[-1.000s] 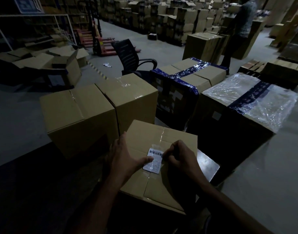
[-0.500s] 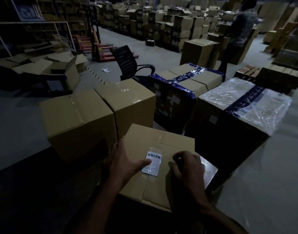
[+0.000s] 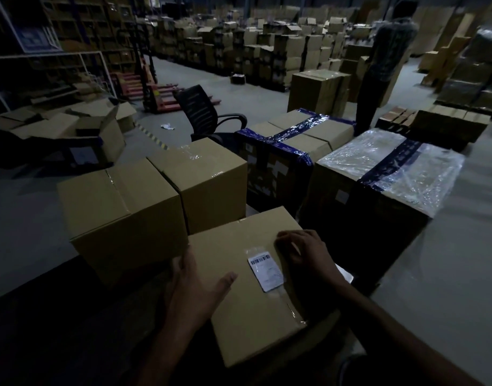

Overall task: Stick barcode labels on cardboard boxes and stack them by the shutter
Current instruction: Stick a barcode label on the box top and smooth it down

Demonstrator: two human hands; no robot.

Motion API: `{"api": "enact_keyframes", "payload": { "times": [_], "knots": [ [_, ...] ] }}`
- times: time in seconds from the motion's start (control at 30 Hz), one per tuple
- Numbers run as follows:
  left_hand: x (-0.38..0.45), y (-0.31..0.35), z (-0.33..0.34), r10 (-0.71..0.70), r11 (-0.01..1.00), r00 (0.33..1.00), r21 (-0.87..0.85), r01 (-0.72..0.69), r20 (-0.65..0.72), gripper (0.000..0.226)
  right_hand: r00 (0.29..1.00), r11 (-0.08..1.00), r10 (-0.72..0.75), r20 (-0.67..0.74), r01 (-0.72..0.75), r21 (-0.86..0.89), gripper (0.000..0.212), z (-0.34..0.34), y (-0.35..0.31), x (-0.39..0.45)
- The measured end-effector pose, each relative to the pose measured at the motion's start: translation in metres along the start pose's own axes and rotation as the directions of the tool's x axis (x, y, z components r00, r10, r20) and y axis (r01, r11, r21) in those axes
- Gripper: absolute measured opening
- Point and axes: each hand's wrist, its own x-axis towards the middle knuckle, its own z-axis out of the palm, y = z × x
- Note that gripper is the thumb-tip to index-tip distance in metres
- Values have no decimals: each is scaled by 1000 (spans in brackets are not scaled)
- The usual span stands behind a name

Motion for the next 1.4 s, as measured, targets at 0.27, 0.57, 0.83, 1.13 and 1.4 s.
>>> {"api": "enact_keyframes", "payload": {
  "times": [0.27, 0.57, 0.83, 1.13, 1.4],
  "knots": [
    [28, 17, 27, 159, 985, 987, 73, -156, -30, 132, 994, 987, -58, -97, 71, 144, 29, 18, -11, -16],
    [28, 11, 38, 213, 973, 975, 100, -207, -63, 136, 997, 1000, -30, 71, 30, -1, 20, 19, -18, -10],
    [28, 9, 40, 217, 972, 971, 115, -206, -97, 137, 999, 993, -22, 41, 17, 119, 15, 23, -14, -11],
    [30, 8, 42, 199, 975, 977, 120, -189, -78, 137, 998, 990, -7, 67, -3, 141, 17, 19, -19, -9],
    [29, 9, 41, 204, 970, 976, 148, -192, -73, 133, 994, 975, 8, 106, -31, 219, 15, 13, -25, -10]
  ]
}}
